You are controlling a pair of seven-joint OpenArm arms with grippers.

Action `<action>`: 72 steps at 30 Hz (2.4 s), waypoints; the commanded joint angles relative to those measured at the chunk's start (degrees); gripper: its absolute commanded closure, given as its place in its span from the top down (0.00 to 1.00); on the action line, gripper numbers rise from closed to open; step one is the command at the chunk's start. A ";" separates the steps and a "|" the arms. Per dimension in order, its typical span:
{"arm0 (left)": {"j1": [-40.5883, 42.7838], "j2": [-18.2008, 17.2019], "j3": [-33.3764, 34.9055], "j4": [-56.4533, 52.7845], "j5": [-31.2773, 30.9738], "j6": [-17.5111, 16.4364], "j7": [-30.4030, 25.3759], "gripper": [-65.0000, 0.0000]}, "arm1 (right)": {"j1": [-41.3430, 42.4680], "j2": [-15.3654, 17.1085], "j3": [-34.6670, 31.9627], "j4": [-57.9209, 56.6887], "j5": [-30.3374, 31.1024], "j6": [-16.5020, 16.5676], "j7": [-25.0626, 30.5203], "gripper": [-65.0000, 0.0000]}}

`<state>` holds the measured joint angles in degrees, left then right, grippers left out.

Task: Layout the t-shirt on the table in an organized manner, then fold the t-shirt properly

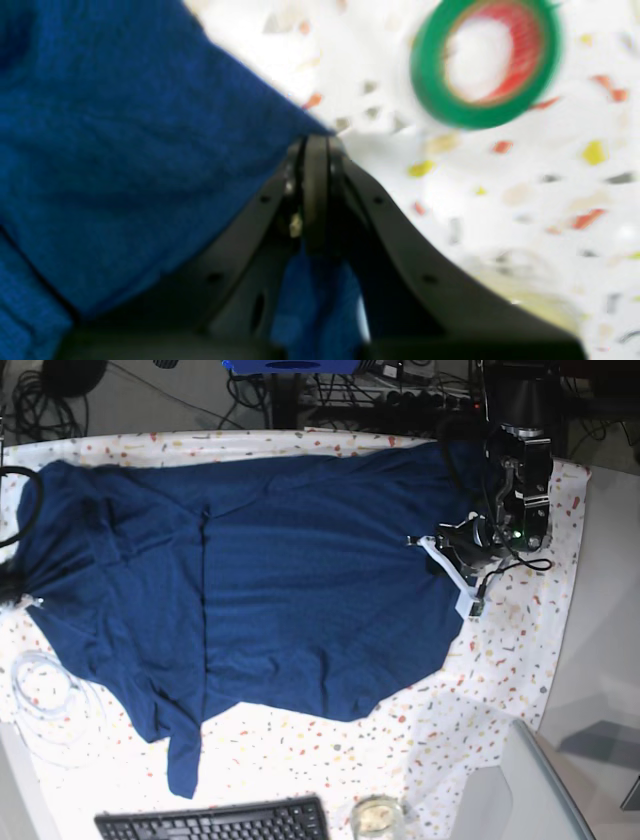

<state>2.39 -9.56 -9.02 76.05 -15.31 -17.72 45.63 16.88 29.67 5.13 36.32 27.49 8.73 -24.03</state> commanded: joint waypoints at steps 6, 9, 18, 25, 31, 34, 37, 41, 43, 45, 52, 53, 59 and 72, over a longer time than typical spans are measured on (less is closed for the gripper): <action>4.33 -0.68 -6.41 13.14 -0.47 0.26 4.70 0.00 | -11.39 0.35 5.03 27.99 0.51 -0.16 -14.34 0.00; 7.67 -0.77 -6.50 16.56 -0.29 0.26 4.79 0.00 | -20.09 -5.10 12.15 41.36 0.25 -0.16 -18.30 0.00; 12.42 -1.03 -6.76 14.89 -0.12 0.18 4.62 0.00 | -30.12 -11.08 19.18 45.31 0.08 -0.16 -21.02 0.00; 12.51 -1.03 -6.50 13.05 -0.03 0.18 1.10 0.00 | -30.38 -9.23 19.27 36.43 -4.50 -0.16 -18.83 0.00; 12.60 -1.56 -6.50 12.96 -0.03 0.18 1.10 0.00 | -30.20 -9.14 19.36 35.55 -13.64 0.02 -18.83 0.00; 12.60 -2.17 -6.41 12.08 -0.03 0.18 1.01 0.00 | -30.12 -8.79 19.27 35.64 -14.96 0.10 -18.91 0.00; 12.51 -2.26 -6.76 11.64 -0.03 0.18 0.92 0.00 | -30.29 -8.79 19.27 38.54 -14.96 0.19 -19.09 0.00; 12.86 -2.35 -6.94 13.05 -0.12 0.18 1.10 0.00 | -30.64 -9.58 19.36 48.39 -14.96 0.19 -19.26 0.00; 13.65 -3.23 -6.94 14.81 -0.47 0.18 1.10 0.00 | -30.20 -10.64 19.36 52.87 -14.96 0.19 -19.26 0.00; 13.83 -3.40 -7.12 16.56 -0.47 0.26 1.10 0.00 | -28.01 -10.99 19.01 55.42 -14.87 0.28 -19.00 0.00; 14.44 -2.35 -15.47 18.50 -0.56 0.18 1.10 0.00 | -6.82 -13.71 14.79 37.93 -14.87 10.21 -18.74 0.25; 14.53 -2.35 -16.35 18.41 -0.56 0.18 1.10 0.00 | -3.13 -13.71 13.82 33.44 -14.87 11.27 -18.39 0.32; 15.76 -2.70 -20.74 17.97 -0.56 0.09 1.10 0.00 | 8.48 -13.71 3.53 14.19 -14.87 12.06 -6.61 0.55; 16.38 -2.70 -22.68 17.88 -0.47 0.09 1.10 0.00 | 13.66 -16.62 -6.40 2.94 -15.05 11.80 -0.80 0.55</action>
<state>18.94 -11.49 -31.22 93.14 -15.42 -17.78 47.44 28.62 12.69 -1.26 38.46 11.97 20.58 -25.91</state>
